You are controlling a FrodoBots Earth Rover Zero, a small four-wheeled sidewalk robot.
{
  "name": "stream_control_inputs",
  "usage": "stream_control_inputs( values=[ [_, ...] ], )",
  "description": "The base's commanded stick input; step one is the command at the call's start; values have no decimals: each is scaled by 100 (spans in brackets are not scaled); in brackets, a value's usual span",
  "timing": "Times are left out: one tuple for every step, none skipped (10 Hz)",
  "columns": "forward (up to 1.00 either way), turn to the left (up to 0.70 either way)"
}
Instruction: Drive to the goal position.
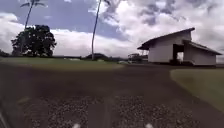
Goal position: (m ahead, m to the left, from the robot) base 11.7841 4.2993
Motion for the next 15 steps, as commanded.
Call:
stream_control_inputs(
  values=[
    [70, 0],
    [70, 0],
    [70, 0],
    [70, 0],
    [70, 0],
    [70, 0],
    [70, 0],
    [70, 0],
    [70, 0],
    [70, 0],
    [70, 0],
    [70, 0],
    [70, 0],
    [70, 0],
    [70, 0]
  ],
)
